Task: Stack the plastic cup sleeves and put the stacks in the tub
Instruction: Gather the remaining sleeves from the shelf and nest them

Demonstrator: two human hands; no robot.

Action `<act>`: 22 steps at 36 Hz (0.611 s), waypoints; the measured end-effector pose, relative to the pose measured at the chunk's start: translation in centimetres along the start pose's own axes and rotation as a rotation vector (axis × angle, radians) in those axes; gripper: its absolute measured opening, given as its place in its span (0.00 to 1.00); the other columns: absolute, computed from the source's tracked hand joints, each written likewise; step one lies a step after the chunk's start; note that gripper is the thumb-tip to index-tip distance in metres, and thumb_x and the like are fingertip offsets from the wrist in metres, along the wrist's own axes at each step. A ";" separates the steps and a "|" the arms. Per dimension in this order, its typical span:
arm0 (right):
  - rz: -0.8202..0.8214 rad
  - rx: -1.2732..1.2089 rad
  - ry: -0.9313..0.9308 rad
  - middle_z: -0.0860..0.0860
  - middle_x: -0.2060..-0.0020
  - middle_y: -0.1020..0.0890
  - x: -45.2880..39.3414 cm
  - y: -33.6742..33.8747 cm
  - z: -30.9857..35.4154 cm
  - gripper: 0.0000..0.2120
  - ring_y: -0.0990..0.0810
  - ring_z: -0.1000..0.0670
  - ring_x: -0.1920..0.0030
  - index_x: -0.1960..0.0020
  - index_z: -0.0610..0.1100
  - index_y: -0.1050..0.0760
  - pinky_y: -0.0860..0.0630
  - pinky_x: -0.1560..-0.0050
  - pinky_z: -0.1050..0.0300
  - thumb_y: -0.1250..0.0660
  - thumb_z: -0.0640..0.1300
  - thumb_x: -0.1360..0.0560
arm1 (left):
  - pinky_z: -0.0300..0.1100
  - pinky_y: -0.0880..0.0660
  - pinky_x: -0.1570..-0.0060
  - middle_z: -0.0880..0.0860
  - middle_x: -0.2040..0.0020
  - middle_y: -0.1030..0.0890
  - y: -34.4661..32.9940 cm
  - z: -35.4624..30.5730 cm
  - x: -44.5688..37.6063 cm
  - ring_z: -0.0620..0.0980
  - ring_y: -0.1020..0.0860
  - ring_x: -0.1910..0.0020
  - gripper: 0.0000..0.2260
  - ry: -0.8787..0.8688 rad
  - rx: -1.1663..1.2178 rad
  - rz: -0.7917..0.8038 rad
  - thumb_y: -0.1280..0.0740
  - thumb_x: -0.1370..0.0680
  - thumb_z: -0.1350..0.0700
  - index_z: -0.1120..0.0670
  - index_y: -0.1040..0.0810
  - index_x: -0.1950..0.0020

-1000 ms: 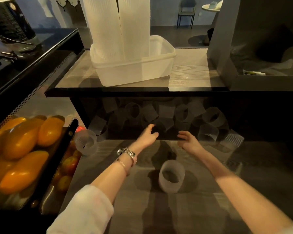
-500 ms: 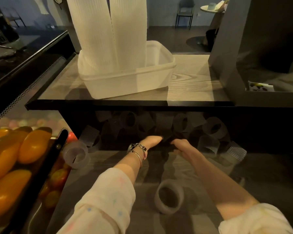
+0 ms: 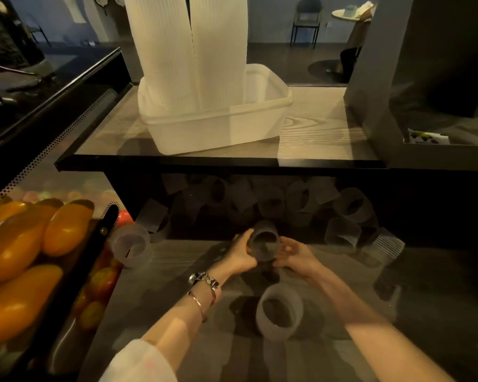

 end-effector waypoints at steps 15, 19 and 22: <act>0.061 0.365 -0.019 0.46 0.42 0.22 0.6 -1.4 -2.3 0.24 0.23 0.49 0.41 0.35 0.41 0.30 0.27 0.38 0.54 0.29 0.42 0.28 | 0.47 0.33 0.33 0.53 0.28 0.37 -1.3 4.1 2.3 0.52 0.35 0.31 0.37 0.072 -0.003 -0.008 0.27 0.30 0.52 0.53 0.42 0.26; 0.020 0.329 0.057 0.49 0.43 0.23 1.1 -1.4 -1.8 0.26 0.24 0.51 0.42 0.33 0.43 0.31 0.27 0.43 0.59 0.28 0.43 0.29 | 0.41 0.33 0.40 0.52 0.29 0.35 -1.2 3.2 2.9 0.50 0.34 0.33 0.36 0.021 0.126 -0.032 0.27 0.29 0.51 0.49 0.42 0.26; -0.015 0.208 0.144 0.54 0.47 0.23 2.3 -1.1 -1.0 0.27 0.23 0.55 0.47 0.33 0.47 0.33 0.25 0.53 0.65 0.28 0.45 0.29 | 0.39 0.33 0.43 0.49 0.30 0.35 -0.4 2.2 3.8 0.48 0.34 0.33 0.35 -0.054 0.168 -0.063 0.28 0.29 0.47 0.45 0.41 0.27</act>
Point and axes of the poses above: each hand's wrist, its own x-axis away from the middle knuckle, its own y-axis out of the back of the hand, z = x × y, the point moved 3 cm from there along -x, towards the middle knuckle
